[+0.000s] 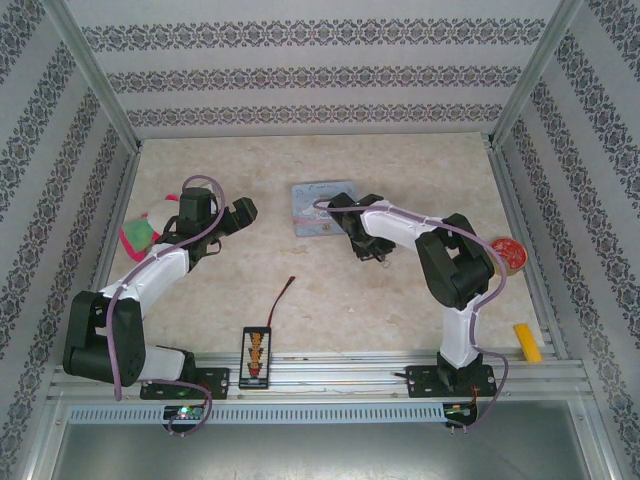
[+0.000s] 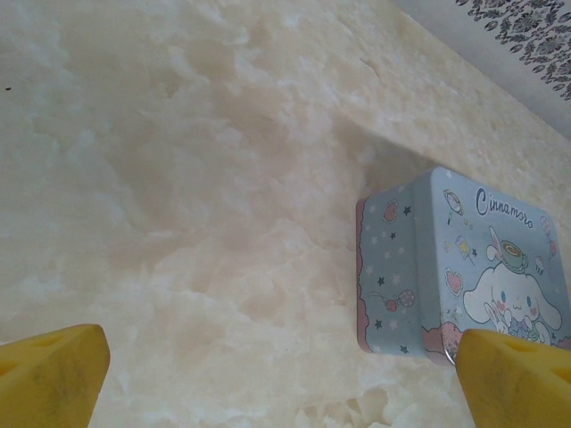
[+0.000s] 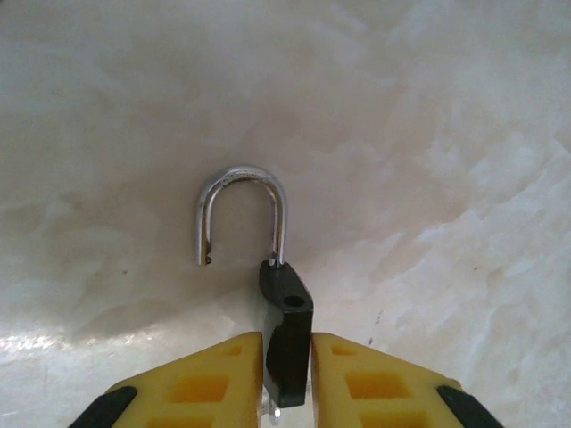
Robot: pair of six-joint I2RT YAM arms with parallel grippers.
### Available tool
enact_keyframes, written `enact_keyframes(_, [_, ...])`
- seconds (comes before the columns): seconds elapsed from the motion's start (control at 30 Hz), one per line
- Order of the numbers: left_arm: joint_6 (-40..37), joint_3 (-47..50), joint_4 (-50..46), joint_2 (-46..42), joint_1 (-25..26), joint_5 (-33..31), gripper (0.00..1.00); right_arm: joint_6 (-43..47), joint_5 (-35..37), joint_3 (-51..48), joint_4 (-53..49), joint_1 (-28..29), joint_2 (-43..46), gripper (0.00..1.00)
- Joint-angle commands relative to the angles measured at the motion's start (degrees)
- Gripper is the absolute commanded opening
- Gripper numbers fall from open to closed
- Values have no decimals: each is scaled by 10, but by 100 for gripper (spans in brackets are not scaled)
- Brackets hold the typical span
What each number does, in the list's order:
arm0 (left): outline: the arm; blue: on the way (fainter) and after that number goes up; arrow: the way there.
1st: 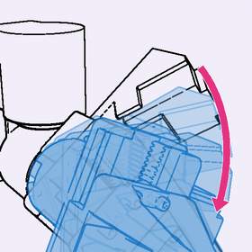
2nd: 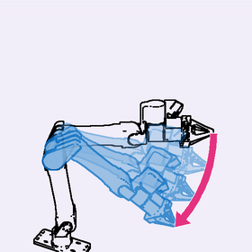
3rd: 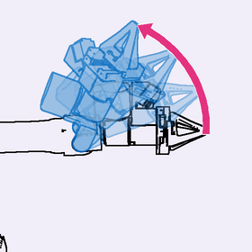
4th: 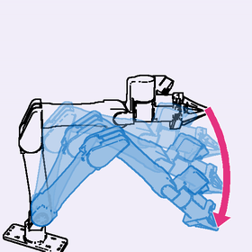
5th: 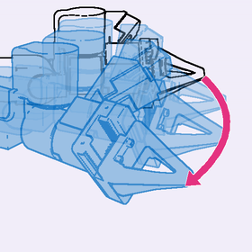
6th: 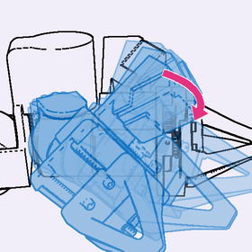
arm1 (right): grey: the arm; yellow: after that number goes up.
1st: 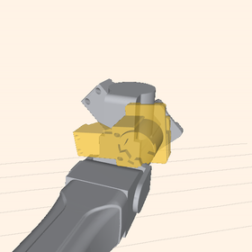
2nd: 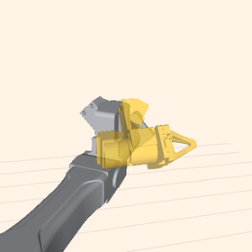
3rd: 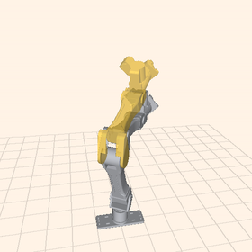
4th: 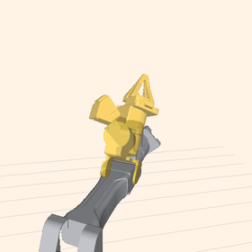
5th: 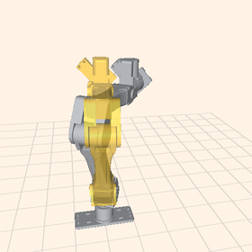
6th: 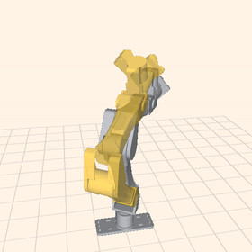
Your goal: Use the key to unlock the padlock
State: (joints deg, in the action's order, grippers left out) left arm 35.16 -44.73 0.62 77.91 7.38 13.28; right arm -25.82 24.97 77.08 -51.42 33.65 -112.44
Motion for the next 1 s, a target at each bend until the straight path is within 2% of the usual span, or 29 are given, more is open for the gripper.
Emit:
enact_keyframes(0.0, [10,4,18,4,-10,6,99,-14,-8,-16,12,7,11,22])
enact_keyframes(0.23, [11,4,18,5,-10,9,99,-21,-25,-33,26,14,11,24])
enact_keyframes(0.4, [13,8,19,6,-11,8,99,-23,-35,-39,32,25,27,33])
enact_keyframes(0.5, [12,7,18,6,-11,9,99,-26,-39,-40,27,27,46,45])
enact_keyframes(0.63, [8,0,12,0,-10,8,99,-26,-45,-44,18,27,89,54])
enact_keyframes(0.77, [-4,1,1,-18,-11,-4,99,-25,-34,-61,13,23,151,57])
enact_keyframes(0.97, [-42,12,-13,-51,-12,-51,99,-9,-36,-108,44,-17,267,64])
